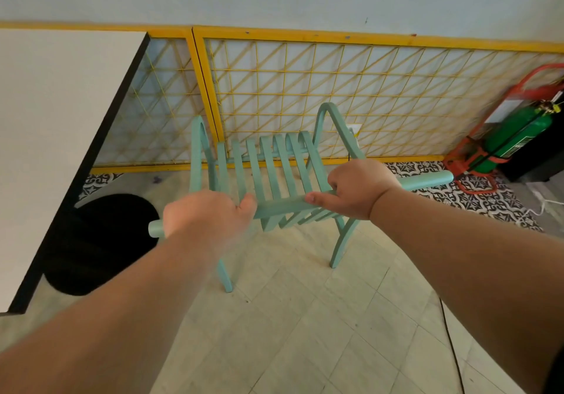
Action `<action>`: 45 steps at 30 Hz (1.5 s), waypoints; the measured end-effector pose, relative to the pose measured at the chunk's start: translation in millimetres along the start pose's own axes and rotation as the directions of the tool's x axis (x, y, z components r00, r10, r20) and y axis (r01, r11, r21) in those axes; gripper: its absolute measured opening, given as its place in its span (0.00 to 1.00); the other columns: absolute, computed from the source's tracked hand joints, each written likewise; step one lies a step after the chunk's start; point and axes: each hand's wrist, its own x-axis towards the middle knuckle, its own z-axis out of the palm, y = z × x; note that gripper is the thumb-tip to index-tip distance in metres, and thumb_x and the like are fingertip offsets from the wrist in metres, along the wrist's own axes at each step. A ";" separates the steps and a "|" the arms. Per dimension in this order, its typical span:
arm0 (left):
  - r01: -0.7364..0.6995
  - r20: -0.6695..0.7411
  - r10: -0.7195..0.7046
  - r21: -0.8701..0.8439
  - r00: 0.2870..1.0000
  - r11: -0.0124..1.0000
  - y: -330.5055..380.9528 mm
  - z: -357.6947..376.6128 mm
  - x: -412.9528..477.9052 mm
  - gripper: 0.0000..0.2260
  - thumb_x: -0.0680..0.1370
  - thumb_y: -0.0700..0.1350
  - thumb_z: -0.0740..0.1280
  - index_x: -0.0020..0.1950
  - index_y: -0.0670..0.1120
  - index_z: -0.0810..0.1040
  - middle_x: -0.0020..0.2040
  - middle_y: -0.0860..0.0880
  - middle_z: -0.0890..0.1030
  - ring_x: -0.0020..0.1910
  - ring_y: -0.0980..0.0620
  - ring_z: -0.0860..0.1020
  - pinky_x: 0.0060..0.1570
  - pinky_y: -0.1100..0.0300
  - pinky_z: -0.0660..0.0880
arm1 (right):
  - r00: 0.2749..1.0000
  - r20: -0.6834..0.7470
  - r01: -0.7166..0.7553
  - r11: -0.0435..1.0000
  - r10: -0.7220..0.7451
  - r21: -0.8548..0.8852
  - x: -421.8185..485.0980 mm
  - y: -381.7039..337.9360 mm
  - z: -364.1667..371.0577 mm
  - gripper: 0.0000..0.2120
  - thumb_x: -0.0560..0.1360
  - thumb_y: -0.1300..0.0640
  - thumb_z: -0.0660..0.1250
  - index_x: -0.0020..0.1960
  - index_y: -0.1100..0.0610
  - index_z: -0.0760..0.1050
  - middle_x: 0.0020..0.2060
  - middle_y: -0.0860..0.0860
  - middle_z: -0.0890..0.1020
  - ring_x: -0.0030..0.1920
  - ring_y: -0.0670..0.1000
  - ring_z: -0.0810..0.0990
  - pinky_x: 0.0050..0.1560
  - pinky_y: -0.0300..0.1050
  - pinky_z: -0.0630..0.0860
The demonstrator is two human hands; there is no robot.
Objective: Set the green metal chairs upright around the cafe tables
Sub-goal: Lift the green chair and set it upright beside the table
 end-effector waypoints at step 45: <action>-0.129 0.206 0.171 -0.202 0.964 0.971 -51.0 -14.8 13.3 0.10 0.73 0.51 0.66 0.37 0.46 0.80 0.34 0.47 0.77 0.34 0.47 0.76 0.33 0.56 0.72 | 0.980 -0.159 -0.083 0.975 0.118 0.207 30.4 -164.2 -3.8 0.25 0.80 0.45 0.50 0.31 0.54 0.71 0.28 0.49 0.73 0.27 0.51 0.71 0.28 0.43 0.65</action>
